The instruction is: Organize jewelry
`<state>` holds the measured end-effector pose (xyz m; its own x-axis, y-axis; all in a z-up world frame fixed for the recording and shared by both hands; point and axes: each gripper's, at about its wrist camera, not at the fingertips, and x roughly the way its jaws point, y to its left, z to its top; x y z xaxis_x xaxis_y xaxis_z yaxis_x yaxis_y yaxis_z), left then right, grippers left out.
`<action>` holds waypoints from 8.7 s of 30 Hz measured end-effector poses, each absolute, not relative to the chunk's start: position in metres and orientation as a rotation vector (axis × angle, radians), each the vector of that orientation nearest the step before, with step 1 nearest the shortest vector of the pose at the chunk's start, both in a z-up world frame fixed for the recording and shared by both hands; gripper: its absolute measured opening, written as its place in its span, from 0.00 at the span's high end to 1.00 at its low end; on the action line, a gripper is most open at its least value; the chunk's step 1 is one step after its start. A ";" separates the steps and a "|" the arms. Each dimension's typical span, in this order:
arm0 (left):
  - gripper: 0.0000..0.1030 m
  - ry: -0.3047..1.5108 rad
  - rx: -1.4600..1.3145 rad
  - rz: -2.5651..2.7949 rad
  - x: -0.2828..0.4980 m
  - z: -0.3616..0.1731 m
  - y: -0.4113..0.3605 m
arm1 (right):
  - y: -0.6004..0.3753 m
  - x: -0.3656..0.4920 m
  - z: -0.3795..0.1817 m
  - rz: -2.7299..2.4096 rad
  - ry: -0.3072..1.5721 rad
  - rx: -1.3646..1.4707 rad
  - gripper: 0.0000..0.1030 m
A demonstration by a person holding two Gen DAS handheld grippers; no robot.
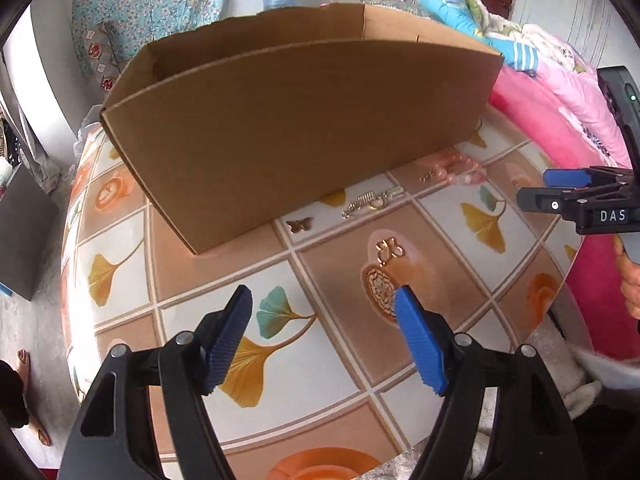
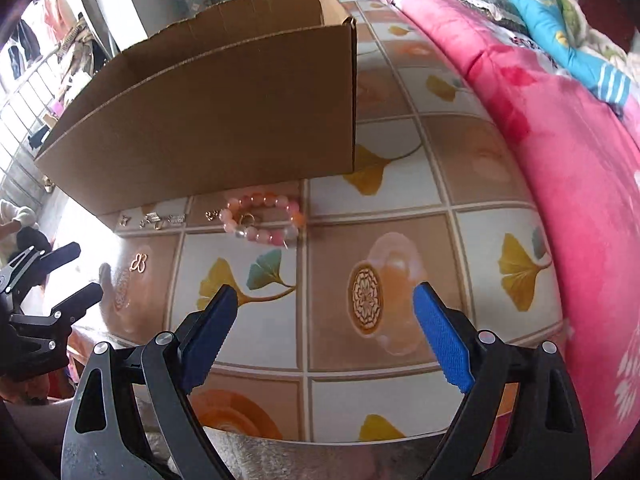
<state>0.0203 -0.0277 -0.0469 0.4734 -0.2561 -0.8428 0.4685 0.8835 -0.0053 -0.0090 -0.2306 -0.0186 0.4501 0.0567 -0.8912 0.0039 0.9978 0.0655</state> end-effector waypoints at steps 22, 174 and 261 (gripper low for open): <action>0.04 1.060 0.260 -0.399 0.034 -0.063 -0.023 | -0.234 0.023 -0.051 0.143 1.198 -0.093 0.07; 1.00 0.838 0.217 -0.458 0.035 -0.046 -0.022 | -0.178 0.004 -0.002 0.513 0.843 -0.063 0.83; 0.99 0.977 0.447 -0.654 0.059 -0.043 -0.058 | -0.196 0.022 -0.008 0.539 0.826 0.064 0.83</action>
